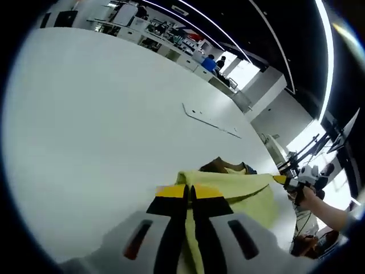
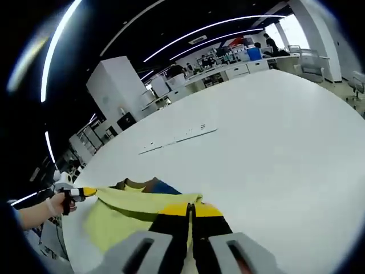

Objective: Fold the garment on the visible template until the final outline fits inside the template.

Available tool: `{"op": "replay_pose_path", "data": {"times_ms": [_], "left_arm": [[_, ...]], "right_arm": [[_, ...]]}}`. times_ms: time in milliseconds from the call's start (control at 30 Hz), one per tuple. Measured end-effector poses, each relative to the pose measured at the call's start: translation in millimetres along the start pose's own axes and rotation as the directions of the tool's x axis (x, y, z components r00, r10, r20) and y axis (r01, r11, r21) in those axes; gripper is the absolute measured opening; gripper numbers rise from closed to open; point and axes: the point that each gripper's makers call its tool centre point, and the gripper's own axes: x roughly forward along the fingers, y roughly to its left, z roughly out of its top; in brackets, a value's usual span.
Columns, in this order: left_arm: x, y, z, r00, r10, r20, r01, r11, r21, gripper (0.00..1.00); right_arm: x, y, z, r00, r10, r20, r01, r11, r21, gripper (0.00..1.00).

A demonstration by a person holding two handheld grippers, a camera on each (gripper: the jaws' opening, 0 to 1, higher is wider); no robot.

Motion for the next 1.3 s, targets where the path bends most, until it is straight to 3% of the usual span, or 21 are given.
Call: {"op": "replay_pose_path", "data": {"times_ms": [267, 467, 533, 667, 800, 867, 933, 1033, 1100, 1167, 1233, 1300], "left_arm": [[3.5, 2.6, -10.9, 0.999, 0.026, -0.033, -0.025, 0.999, 0.020, 0.00], [5.8, 2.4, -15.7, 0.998, 0.042, -0.050, -0.037, 0.995, 0.093, 0.00], [5.1, 1.4, -14.6, 0.998, 0.035, -0.046, -0.028, 0.990, 0.140, 0.00], [-1.3, -2.3, -9.6, 0.999, 0.027, -0.035, -0.019, 0.974, 0.227, 0.05], [-14.6, -4.5, -3.3, 0.998, 0.045, -0.037, -0.028, 0.923, 0.383, 0.25], [-20.9, -6.1, -2.0, 0.997, 0.054, -0.053, -0.022, 0.882, 0.471, 0.29], [-26.0, -5.5, -1.1, 0.994, 0.079, -0.071, -0.025, 0.822, 0.569, 0.35], [-29.5, -9.7, -4.0, 0.991, 0.078, -0.108, 0.006, 0.781, 0.624, 0.38], [-31.1, -12.9, -3.9, 0.988, 0.088, -0.123, 0.021, 0.724, 0.689, 0.38], [-31.8, -15.1, -4.5, 0.985, 0.100, -0.139, 0.034, 0.680, 0.732, 0.39], [-31.8, -19.5, -3.4, 0.983, 0.101, -0.152, 0.052, 0.641, 0.766, 0.38], [-31.5, -22.3, 0.7, 0.982, 0.115, -0.153, 0.061, 0.569, 0.820, 0.37]], "right_arm": [[5.6, -7.2, -12.0, 0.999, -0.016, -0.033, 0.016, 1.000, 0.011, 0.00], [7.9, -11.4, -15.5, 0.998, -0.025, -0.054, 0.025, 1.000, 0.000, 0.00], [7.6, -11.4, -15.4, 0.998, -0.024, -0.056, 0.023, 1.000, -0.017, 0.00], [2.5, -6.9, -9.5, 0.999, 0.004, -0.044, -0.011, 0.989, -0.150, 0.00], [-5.1, -6.8, -5.6, 0.999, -0.005, -0.045, -0.007, 0.967, -0.254, 0.12], [-8.5, -4.8, -3.5, 0.999, 0.006, -0.048, -0.021, 0.949, -0.315, 0.21], [-11.2, -4.0, -4.1, 0.998, 0.000, -0.067, -0.025, 0.927, -0.374, 0.29], [-13.9, -2.5, -3.8, 0.996, -0.014, -0.086, -0.025, 0.902, -0.431, 0.29], [-14.5, 0.8, -2.2, 0.996, -0.009, -0.092, -0.034, 0.889, -0.456, 0.30], [-15.1, 4.9, -0.9, 0.995, 0.000, -0.103, -0.051, 0.868, -0.493, 0.30], [-16.0, 4.6, -0.5, 0.992, -0.018, -0.125, -0.056, 0.824, -0.563, 0.29], [-16.5, 8.8, 0.6, 0.991, -0.010, -0.131, -0.070, 0.804, -0.590, 0.28]]}}
